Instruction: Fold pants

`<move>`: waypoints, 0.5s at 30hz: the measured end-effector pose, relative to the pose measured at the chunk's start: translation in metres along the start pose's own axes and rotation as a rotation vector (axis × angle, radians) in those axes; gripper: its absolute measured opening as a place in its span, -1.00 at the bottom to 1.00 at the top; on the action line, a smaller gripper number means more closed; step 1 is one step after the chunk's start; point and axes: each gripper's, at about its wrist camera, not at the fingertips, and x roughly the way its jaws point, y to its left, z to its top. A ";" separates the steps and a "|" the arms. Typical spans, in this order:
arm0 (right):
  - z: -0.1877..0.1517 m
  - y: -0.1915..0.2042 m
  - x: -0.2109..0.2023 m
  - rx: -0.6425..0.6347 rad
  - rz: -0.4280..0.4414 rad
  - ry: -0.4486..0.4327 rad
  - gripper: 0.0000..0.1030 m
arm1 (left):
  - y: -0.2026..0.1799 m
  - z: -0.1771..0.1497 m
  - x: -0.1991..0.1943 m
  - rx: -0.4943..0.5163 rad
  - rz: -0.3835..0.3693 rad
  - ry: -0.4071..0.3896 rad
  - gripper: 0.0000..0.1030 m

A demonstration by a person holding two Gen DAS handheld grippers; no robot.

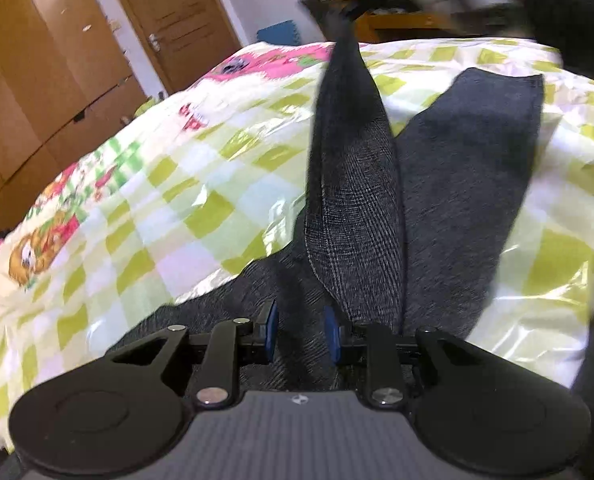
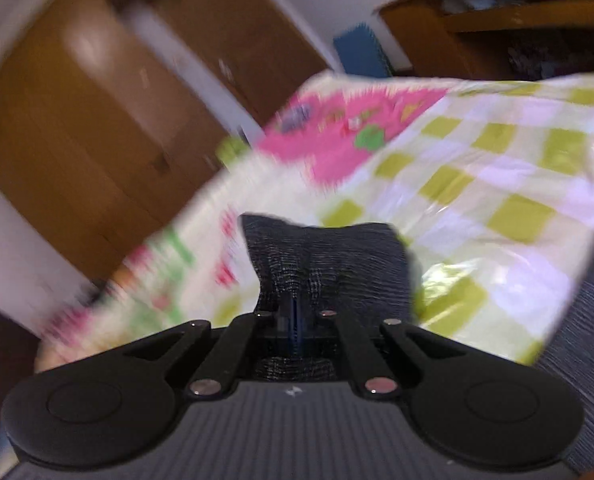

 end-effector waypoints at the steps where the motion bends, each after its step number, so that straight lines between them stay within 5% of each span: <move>1: -0.001 -0.019 -0.021 0.040 -0.005 -0.029 -0.96 | -0.005 0.002 0.000 0.019 -0.005 -0.002 -0.21; 5: -0.021 -0.109 -0.065 0.160 -0.176 0.006 -0.88 | -0.028 0.002 0.004 0.098 -0.018 0.010 -0.22; 8: -0.034 -0.159 -0.085 0.334 -0.148 0.005 -0.82 | -0.041 0.002 0.005 0.158 0.007 0.019 -0.22; 15: -0.030 -0.164 -0.066 0.343 -0.078 0.000 -0.54 | -0.049 0.008 0.005 0.199 0.037 0.060 -0.22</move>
